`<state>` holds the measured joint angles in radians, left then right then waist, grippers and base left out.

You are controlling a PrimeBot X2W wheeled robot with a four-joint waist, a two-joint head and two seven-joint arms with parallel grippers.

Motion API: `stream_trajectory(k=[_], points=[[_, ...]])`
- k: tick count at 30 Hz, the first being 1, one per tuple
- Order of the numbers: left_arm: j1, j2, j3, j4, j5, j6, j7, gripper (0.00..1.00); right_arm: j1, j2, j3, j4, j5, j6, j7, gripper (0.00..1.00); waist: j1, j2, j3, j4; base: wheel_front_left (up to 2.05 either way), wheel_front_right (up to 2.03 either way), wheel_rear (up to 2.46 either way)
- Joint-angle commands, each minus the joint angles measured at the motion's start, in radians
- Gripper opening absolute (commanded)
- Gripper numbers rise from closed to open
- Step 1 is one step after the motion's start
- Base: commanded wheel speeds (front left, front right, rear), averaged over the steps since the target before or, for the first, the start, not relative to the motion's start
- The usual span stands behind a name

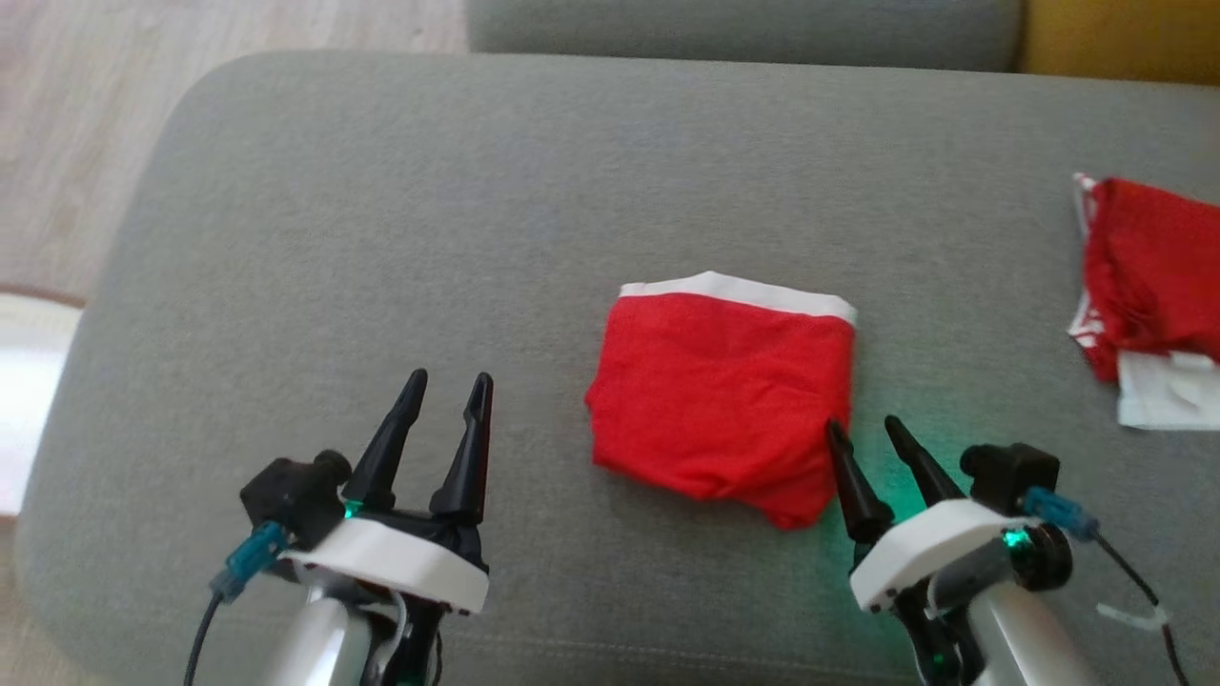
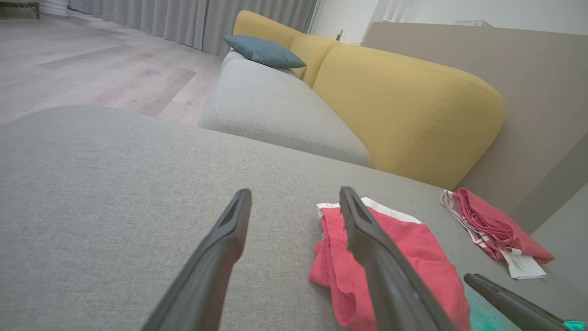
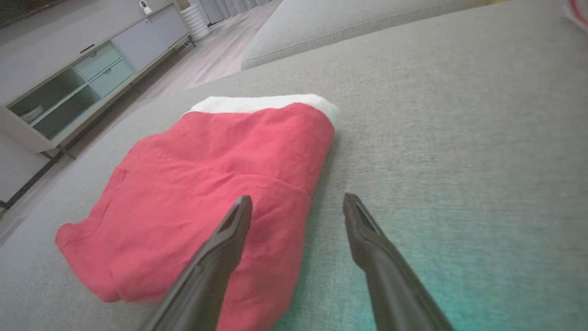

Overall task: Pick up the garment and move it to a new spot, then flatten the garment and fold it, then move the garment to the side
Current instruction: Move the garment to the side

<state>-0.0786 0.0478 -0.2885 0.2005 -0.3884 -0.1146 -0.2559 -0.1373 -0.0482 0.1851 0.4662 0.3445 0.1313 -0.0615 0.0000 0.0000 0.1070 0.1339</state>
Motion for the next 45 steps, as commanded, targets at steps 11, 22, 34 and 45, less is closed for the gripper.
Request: stream_trajectory(k=[11,22,34,45], points=[[-0.067,0.002,0.059,-0.032,0.011,0.003,-0.006,1.00,-0.165,-0.002,0.052,0.162,0.044,-0.001,0.007,1.00,0.0000,0.0000,0.056,0.094,0.00,0.00,0.00],[-0.090,0.002,0.074,-0.036,0.017,0.001,-0.006,1.00,-0.274,-0.002,0.068,0.273,-0.137,-0.001,-0.024,0.00,0.0000,0.0000,0.079,0.050,0.00,0.00,0.00],[-0.079,0.002,0.085,-0.030,0.019,-0.002,-0.006,1.00,-0.343,-0.176,0.176,0.203,-0.329,-0.001,-0.055,0.00,0.0000,0.0000,0.027,-0.066,0.00,0.00,0.00],[-0.115,0.002,0.092,-0.058,0.020,-0.003,-0.006,1.00,-0.470,-0.594,0.338,0.057,-0.201,-0.001,0.069,0.00,0.0000,0.0000,0.111,-0.123,0.00,0.00,0.00]])
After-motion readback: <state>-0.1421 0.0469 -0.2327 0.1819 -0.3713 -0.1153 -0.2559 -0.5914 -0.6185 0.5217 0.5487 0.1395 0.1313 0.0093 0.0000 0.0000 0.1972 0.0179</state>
